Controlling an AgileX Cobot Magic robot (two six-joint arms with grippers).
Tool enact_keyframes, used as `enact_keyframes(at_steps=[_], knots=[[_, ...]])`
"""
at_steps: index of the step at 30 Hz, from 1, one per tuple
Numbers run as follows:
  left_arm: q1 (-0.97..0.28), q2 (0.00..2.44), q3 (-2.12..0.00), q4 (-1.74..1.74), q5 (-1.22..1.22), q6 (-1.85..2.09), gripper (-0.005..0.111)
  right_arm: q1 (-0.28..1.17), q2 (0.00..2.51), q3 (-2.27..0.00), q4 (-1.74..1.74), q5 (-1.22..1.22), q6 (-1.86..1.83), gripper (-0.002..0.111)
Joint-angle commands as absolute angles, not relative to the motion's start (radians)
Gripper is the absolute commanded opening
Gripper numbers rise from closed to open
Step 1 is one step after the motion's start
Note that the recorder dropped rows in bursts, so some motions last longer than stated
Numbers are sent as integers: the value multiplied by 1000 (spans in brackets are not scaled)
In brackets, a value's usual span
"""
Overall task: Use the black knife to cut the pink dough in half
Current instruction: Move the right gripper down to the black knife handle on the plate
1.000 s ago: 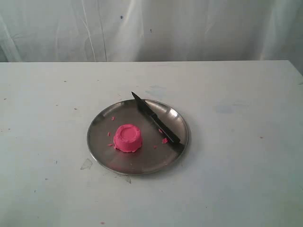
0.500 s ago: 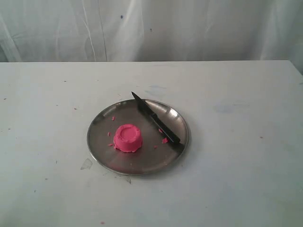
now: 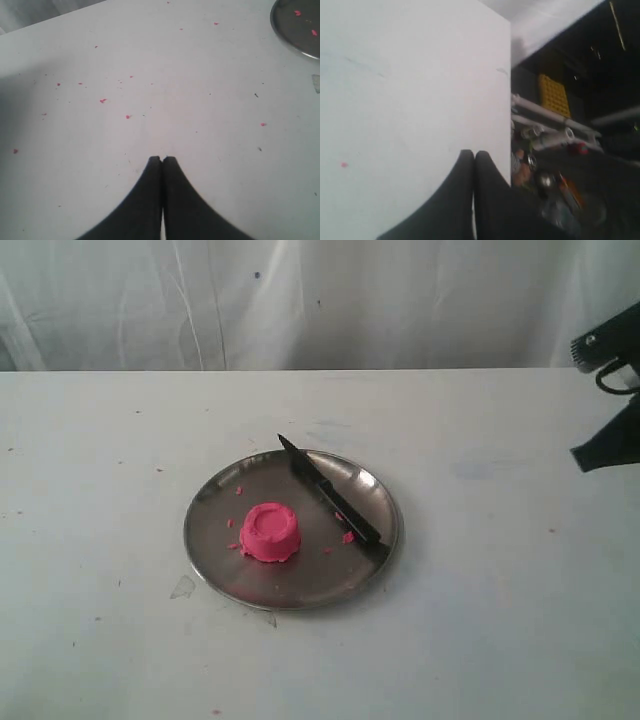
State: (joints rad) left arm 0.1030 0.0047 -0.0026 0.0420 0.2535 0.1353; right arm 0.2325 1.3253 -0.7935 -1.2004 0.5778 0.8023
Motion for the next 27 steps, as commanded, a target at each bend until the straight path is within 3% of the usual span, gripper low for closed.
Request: enact_keyframes(at_steps=[1,6,12,19,27], knots=[[104,0,0,39,255,135,0,279,1328,-912,-726,930,384,0],[104,0,0,39,255,135,0,287,1325,-955,-354,994,94,0],[104,0,0,39,255,135,0,413,1325,-955,-130,949,-142,0],[104,0,0,39,255,135,0,583,1439,-1013,-109,904,-158,0],[104,0,0,39,255,135,0,607,1675,-1239,-105,758,-183,0]])
